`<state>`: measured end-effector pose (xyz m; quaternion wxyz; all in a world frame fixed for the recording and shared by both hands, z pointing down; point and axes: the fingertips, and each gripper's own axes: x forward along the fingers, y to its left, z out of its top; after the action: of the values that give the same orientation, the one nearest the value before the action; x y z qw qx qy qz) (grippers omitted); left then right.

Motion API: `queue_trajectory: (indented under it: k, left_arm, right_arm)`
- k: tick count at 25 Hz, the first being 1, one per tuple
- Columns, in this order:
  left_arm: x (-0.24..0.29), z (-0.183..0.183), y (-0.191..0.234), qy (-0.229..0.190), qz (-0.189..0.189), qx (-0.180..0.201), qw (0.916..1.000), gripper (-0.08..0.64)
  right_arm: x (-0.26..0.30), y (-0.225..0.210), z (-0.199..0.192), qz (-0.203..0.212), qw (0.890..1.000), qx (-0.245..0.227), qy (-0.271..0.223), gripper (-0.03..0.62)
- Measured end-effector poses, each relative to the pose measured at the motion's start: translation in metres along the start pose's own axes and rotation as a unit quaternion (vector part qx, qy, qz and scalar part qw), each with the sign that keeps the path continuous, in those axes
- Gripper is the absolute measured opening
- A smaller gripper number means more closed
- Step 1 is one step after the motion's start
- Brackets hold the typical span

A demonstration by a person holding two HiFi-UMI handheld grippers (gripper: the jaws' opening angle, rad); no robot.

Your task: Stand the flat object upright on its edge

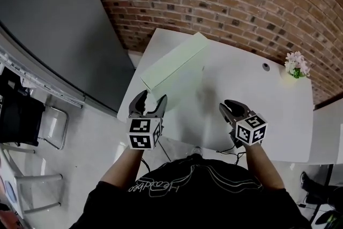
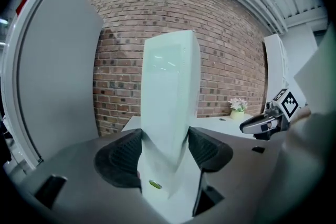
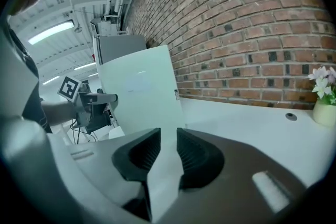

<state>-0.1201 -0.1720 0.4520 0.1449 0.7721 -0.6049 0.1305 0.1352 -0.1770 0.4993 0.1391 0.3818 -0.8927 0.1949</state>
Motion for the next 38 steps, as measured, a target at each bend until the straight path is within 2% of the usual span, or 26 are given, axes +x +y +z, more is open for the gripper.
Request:
queue_trajectory:
  k: [2,9,11,25,38]
  left_arm:
    - [0.006,0.003,-0.003,0.000,0.014,-0.005,0.9999,0.281]
    - [0.021,0.009,-0.009,0.004,0.065,-0.025,0.9976,0.282]
    - [0.027,0.011,-0.011,0.003,0.077,-0.029,0.9966,0.281]
    - [0.079,0.031,-0.021,-0.008,0.154,-0.056,0.9864,0.282]
    - [0.131,0.051,-0.021,-0.012,0.184,-0.064,0.9808,0.282]
  right_arm:
    - [-0.003,-0.010,0.002,0.002,1.000,0.006,-0.002,0.071]
    - [-0.009,-0.034,-0.010,0.022,0.999,0.040,-0.006,0.038]
    - [-0.012,-0.040,-0.015,0.023,0.999,0.044,-0.004,0.012]
    - [-0.031,-0.089,-0.028,0.035,0.998,0.058,0.004,0.006]
    - [-0.039,-0.120,-0.044,0.031,0.996,0.086,0.011,0.006]
